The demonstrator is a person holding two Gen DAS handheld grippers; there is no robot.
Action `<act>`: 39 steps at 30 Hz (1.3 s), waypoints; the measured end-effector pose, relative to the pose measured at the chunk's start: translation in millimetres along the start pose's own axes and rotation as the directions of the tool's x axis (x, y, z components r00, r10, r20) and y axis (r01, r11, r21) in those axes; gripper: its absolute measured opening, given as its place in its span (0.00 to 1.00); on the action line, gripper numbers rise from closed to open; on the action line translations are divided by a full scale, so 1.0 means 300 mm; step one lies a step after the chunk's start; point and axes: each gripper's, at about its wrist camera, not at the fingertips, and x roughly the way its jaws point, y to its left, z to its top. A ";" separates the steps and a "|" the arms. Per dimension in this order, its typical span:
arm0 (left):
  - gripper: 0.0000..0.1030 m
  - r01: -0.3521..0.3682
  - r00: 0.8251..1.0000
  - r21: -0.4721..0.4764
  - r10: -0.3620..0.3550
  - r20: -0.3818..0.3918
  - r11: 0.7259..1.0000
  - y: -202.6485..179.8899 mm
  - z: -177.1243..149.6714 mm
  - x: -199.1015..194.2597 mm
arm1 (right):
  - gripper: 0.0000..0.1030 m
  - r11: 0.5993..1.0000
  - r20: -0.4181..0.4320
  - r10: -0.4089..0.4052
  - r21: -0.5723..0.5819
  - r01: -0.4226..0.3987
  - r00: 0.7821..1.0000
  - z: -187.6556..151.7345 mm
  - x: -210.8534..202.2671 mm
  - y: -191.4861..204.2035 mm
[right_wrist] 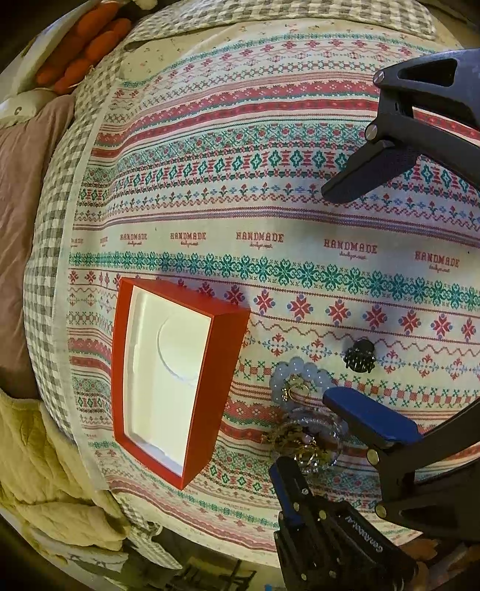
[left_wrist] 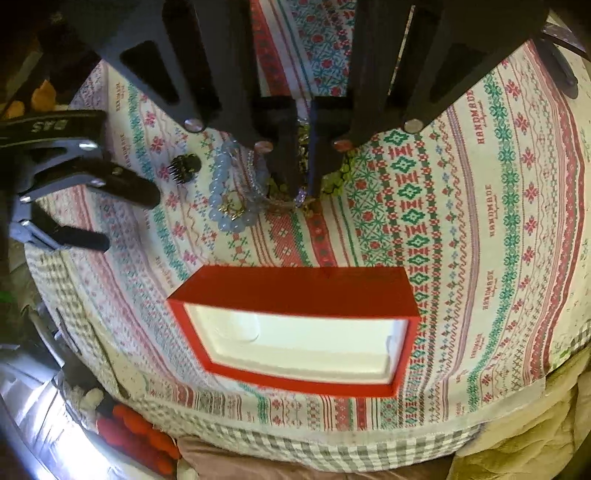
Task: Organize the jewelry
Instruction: 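Grasp the thin dark beaded bracelet with left tool while right tool grasps light blue bracelet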
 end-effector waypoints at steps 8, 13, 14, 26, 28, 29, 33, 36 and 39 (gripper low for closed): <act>0.03 0.025 0.999 -0.037 -0.023 0.048 0.999 0.033 -0.007 -0.081 | 0.74 0.997 -0.051 0.077 0.037 -0.075 0.996 0.009 0.052 0.019; 0.03 0.018 0.998 -0.047 -0.015 0.062 0.999 0.051 -0.022 -0.110 | 0.60 0.993 -0.071 0.111 0.034 -0.109 0.991 0.024 0.087 0.068; 0.03 0.015 0.998 -0.048 -0.012 0.060 0.999 0.056 -0.025 -0.111 | 0.58 0.993 -0.075 0.117 0.031 -0.115 0.990 0.027 0.094 0.081; 0.03 -0.008 1.000 -0.059 0.009 0.016 0.998 0.091 -0.068 -0.086 | 0.41 0.997 -0.134 0.051 -0.043 -0.057 0.990 0.035 0.190 0.243; 0.03 -0.010 1.000 -0.058 0.010 0.012 0.998 0.091 -0.072 -0.082 | 0.30 0.997 -0.124 0.035 -0.060 -0.043 0.992 0.032 0.195 0.267; 0.03 -0.010 1.000 -0.060 0.010 0.011 0.998 0.091 -0.074 -0.082 | 0.26 0.997 -0.121 0.034 -0.064 -0.042 0.992 0.030 0.197 0.279; 0.03 -0.006 1.000 -0.064 0.007 0.013 0.998 0.089 -0.076 -0.087 | 0.14 0.995 -0.112 0.042 -0.081 -0.051 0.993 0.022 0.196 0.305; 0.03 -0.003 1.000 -0.067 0.004 0.021 0.998 0.090 -0.078 -0.097 | 0.12 0.995 -0.105 0.071 -0.063 -0.078 0.992 0.008 0.178 0.296; 0.03 0.004 0.999 -0.071 -0.002 0.033 0.997 0.091 -0.075 -0.112 | 0.11 0.994 -0.084 0.094 -0.048 -0.098 0.992 -0.006 0.141 0.253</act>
